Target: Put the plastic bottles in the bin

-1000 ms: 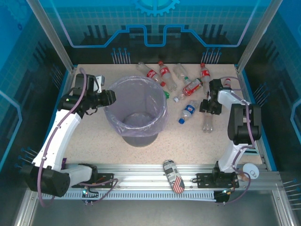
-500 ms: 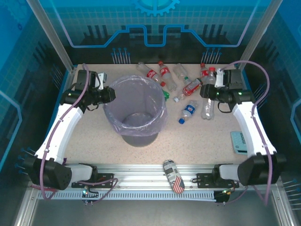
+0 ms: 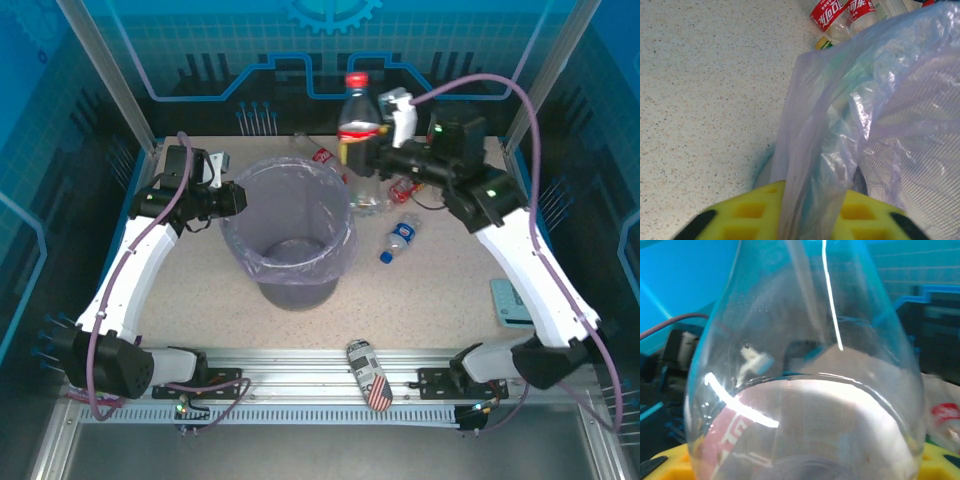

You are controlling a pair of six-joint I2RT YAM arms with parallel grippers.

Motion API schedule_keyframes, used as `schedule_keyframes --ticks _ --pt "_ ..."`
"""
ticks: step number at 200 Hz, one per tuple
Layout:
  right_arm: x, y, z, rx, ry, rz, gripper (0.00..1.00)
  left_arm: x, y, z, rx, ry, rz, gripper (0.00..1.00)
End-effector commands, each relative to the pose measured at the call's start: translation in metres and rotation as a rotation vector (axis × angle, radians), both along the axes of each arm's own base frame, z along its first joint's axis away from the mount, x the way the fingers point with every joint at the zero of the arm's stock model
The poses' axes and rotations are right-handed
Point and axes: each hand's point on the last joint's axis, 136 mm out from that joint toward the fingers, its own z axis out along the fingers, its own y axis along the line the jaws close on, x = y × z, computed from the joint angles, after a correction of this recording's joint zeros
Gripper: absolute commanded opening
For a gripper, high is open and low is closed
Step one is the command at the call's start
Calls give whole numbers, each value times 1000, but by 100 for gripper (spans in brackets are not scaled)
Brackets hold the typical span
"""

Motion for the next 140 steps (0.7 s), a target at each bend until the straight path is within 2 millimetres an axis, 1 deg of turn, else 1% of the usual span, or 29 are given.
schedule_keyframes --ticks 1,25,43,60,86,115,140 --pt "-9 53 -14 -35 23 153 51 5 1 9 -10 -23 -6 31" --pt "-13 95 -50 -140 73 228 51 -1 2 6 -4 -16 -5 36" --pt "-20 115 -78 -217 104 268 51 -6 3 8 2 -16 -4 38" --pt "-26 127 -105 -279 135 288 51 -11 6 9 15 -19 1 42" --pt "-28 134 -143 -363 189 294 51 -18 9 4 26 -4 5 44" --pt "-28 133 -172 -422 219 279 51 -20 11 -3 38 11 13 39" --pt "-24 128 -197 -473 243 255 51 -20 11 -4 32 13 18 35"
